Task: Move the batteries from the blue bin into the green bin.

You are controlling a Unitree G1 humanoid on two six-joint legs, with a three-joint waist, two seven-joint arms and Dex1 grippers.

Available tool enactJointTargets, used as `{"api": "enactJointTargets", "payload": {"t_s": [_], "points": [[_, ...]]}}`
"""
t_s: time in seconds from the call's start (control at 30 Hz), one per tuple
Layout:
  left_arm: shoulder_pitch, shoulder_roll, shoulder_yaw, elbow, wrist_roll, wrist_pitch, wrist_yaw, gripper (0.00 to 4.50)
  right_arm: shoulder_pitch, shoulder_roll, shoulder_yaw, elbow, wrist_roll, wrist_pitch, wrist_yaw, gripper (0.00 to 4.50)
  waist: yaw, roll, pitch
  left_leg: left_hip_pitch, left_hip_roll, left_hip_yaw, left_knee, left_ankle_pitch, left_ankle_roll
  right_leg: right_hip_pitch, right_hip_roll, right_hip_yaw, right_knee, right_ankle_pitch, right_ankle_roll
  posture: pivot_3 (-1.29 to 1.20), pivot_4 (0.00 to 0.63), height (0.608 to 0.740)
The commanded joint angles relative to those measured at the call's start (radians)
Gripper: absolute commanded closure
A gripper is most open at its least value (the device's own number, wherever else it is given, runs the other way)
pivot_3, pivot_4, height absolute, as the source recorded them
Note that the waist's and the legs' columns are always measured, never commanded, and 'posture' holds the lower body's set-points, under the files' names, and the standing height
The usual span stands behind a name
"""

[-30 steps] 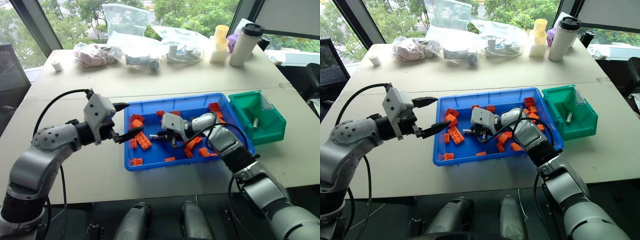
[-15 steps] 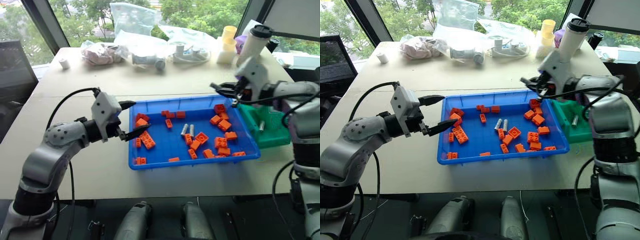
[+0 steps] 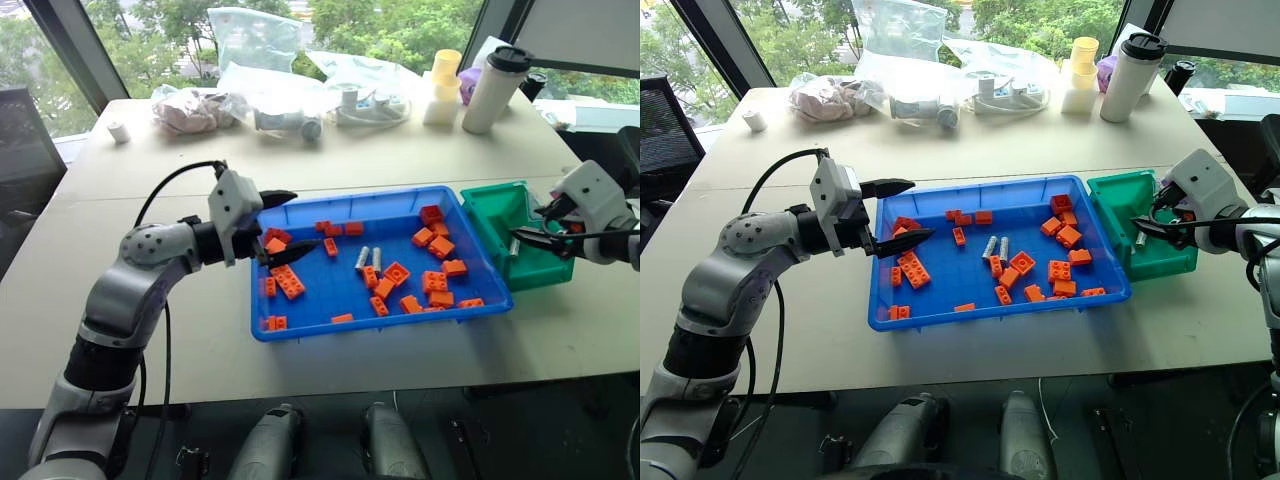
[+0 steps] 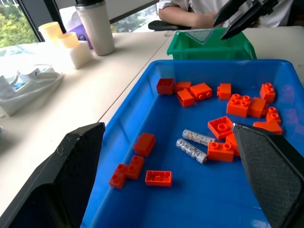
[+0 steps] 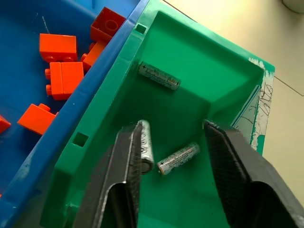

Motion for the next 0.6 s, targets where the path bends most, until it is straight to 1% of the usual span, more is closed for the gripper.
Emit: {"api": "enactJointTargets", "payload": {"t_s": [0.03,0.13,0.17,0.23,0.3,0.4,0.5,0.6], "points": [[-0.008,-0.003,0.013,-0.020,0.002,-0.018,-0.003,0.00,-0.074,0.001,-0.022,-0.087,0.053,0.021,-0.011,0.03,0.001,0.000,0.000,0.000,0.000,0.000,0.000,0.000,0.000,0.000,0.000,0.000,0.000,0.000,0.000,0.00,0.150,0.740],[-0.003,-0.005,0.013,-0.028,0.004,-0.015,0.003,0.00,-0.121,0.027,-0.002,-0.150,0.114,0.073,-0.007,0.03,0.003,0.000,0.000,0.000,0.000,0.000,0.000,0.000,0.000,0.000,0.000,0.000,0.000,0.000,0.000,0.00,0.150,0.740],[0.000,-0.006,0.014,-0.034,0.005,-0.012,0.009,0.00,-0.147,0.075,0.020,-0.199,0.163,0.113,-0.012,0.03,0.005,-0.001,0.000,0.000,0.000,0.000,0.000,0.000,0.001,0.000,0.000,0.000,0.000,0.000,0.000,0.00,0.150,0.740],[0.010,-0.002,0.024,-0.048,0.003,-0.003,0.020,0.00,-0.166,0.197,0.112,-0.298,0.246,0.207,-0.031,0.03,-0.002,-0.002,-0.001,0.000,0.001,-0.001,0.000,0.000,0.001,0.000,0.000,0.000,-0.001,0.000,0.000,0.00,0.150,0.740],[0.017,0.004,0.029,-0.056,0.006,0.000,0.026,0.00,-0.149,0.266,0.214,-0.312,0.225,0.219,-0.061,0.03,-0.008,-0.003,-0.001,0.000,0.002,-0.002,0.000,0.000,0.001,0.001,0.000,-0.001,0.000,0.000,0.000,0.00,0.150,0.740],[0.024,0.005,0.033,-0.071,0.003,0.010,0.037,0.00,-0.161,0.329,0.293,-0.264,0.202,0.228,-0.103,0.03,0.002,-0.003,-0.001,-0.001,-0.001,-0.003,0.000,0.001,-0.001,0.000,-0.001,-0.002,0.000,0.000,0.000,0.00,0.150,0.740],[0.036,0.010,0.041,-0.089,0.002,0.021,0.052,0.00,-0.179,0.354,0.368,-0.207,0.182,0.178,-0.096,0.03,0.010,-0.003,-0.001,-0.002,-0.002,-0.002,0.002,0.000,0.000,0.001,-0.001,-0.001,-0.001,0.000,0.000,0.00,0.150,0.740],[0.052,0.022,0.057,-0.109,-0.002,0.034,0.067,0.00,-0.205,0.351,0.445,-0.102,0.117,0.090,-0.083,0.03,0.009,-0.003,-0.001,-0.001,-0.002,-0.003,0.002,0.000,0.000,0.001,-0.001,-0.002,-0.001,0.000,0.000,0.00,0.150,0.740]]}}
